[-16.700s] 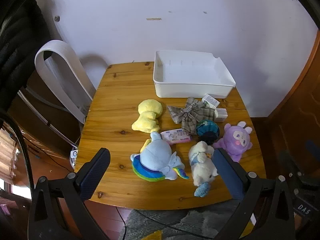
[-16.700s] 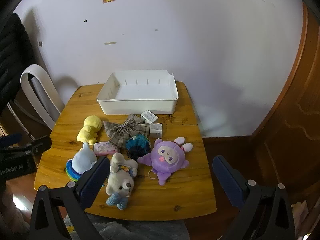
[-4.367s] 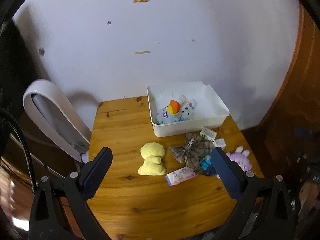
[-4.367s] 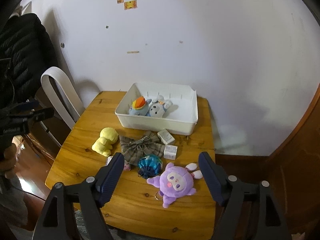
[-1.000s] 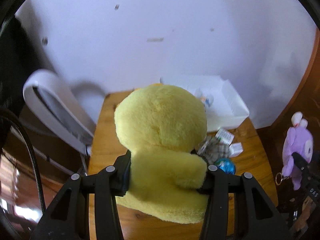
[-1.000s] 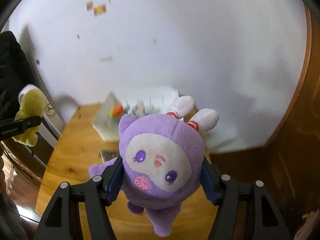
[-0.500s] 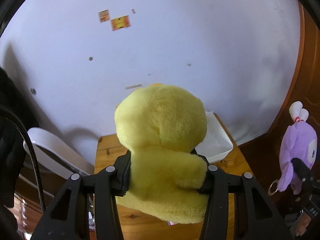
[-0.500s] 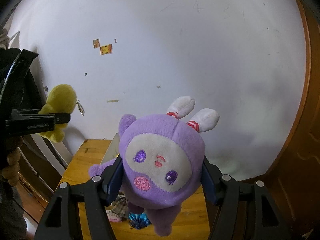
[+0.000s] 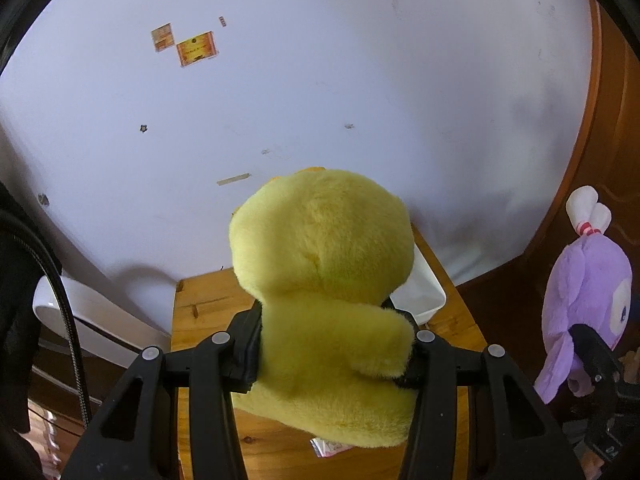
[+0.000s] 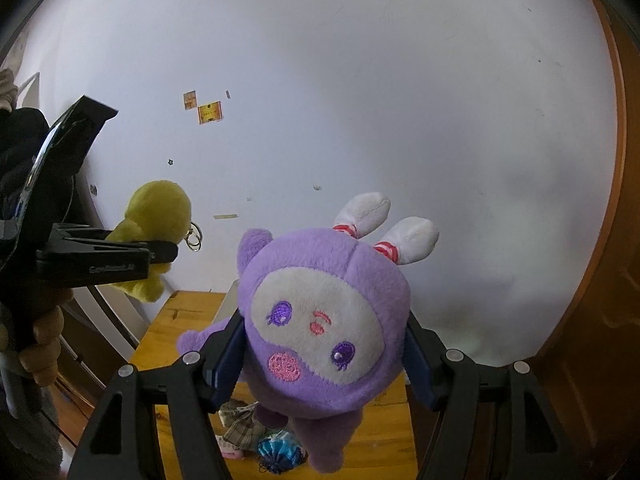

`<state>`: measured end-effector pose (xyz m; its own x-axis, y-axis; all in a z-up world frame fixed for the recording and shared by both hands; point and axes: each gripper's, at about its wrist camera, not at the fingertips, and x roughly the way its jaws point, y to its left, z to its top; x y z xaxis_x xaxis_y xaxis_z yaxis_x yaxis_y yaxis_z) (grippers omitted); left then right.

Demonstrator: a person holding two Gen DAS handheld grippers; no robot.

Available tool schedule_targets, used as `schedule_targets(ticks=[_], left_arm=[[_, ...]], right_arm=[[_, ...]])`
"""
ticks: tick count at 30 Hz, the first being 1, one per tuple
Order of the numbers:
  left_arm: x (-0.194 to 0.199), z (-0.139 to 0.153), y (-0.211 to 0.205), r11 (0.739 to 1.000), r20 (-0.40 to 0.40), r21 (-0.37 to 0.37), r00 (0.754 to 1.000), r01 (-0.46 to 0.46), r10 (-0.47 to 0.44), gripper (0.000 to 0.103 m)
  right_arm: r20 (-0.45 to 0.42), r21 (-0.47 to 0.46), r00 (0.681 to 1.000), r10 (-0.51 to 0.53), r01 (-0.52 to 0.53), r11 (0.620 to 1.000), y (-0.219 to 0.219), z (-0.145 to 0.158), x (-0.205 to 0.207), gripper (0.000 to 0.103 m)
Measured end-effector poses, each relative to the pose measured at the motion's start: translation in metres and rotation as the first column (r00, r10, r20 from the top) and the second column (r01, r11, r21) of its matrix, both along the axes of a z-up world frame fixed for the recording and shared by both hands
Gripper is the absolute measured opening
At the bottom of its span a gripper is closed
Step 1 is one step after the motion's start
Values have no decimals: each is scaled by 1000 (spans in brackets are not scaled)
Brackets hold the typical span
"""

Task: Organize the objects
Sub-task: 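Lift both plushes and carry them over the white tray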

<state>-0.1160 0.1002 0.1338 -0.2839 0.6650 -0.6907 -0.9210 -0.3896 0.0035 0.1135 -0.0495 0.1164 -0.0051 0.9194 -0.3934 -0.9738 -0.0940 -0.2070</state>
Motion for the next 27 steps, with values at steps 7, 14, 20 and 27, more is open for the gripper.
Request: schedule_targets(ticks=[7,14,20,27], left_arm=[[-7,-7,29,999,-11,-28,1000,16,-17,51],[-30,-34,72,997,17,-76,1000,1,0,51],[-40,-77,113,991,55,-129,998,26,-19,51],[-29,-129,146,976,45,-192,994,104,-97,51]], right_arm=[[-28,-62,1000,8,-9,998,33,-7,0,70],[-32,-117,999,4,-8,993,69,-26,-2,71],[-27,-208,1000,-5,-1,978,110,-63,-2,73],[-45,-321,998,-40,23,947,151,-114,14,73]])
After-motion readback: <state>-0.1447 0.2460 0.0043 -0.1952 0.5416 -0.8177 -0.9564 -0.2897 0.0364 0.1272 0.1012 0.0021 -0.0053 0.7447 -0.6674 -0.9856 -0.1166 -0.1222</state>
